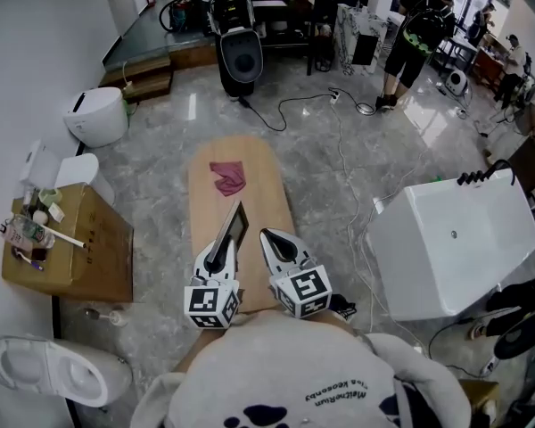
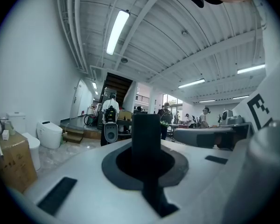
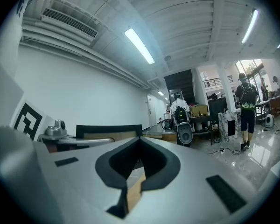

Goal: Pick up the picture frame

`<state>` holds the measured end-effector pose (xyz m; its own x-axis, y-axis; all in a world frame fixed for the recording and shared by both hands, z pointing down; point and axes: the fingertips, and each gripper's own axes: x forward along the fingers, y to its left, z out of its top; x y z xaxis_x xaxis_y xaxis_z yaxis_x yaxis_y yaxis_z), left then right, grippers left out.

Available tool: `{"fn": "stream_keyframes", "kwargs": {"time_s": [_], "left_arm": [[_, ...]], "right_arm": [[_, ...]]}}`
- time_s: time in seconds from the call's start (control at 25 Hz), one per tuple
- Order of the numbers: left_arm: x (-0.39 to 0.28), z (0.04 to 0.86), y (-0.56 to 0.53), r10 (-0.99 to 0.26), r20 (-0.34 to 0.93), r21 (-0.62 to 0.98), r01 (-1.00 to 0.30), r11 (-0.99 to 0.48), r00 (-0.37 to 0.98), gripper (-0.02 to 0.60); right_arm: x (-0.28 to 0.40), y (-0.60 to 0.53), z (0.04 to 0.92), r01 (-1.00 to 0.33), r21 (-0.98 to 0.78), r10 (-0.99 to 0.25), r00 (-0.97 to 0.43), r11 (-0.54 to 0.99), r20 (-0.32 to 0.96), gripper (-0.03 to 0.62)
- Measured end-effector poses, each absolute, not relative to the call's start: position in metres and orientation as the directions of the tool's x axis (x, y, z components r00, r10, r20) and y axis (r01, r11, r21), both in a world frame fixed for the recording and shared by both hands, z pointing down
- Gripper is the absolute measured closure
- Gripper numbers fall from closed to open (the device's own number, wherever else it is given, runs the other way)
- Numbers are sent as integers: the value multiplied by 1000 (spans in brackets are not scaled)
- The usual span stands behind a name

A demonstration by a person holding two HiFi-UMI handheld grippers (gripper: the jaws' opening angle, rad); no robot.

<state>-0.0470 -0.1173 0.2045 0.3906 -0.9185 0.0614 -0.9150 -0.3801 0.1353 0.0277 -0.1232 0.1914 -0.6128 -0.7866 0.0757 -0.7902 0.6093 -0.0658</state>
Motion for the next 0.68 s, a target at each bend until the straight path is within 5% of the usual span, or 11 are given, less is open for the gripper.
{"fn": "stream_keyframes", "kwargs": {"time_s": [0.68], "left_arm": [[-36, 213, -109, -924, 57, 119, -921, -370, 378, 565]], "right_arm": [[43, -121, 204, -785, -84, -781, -619, 613, 80, 585]]}}
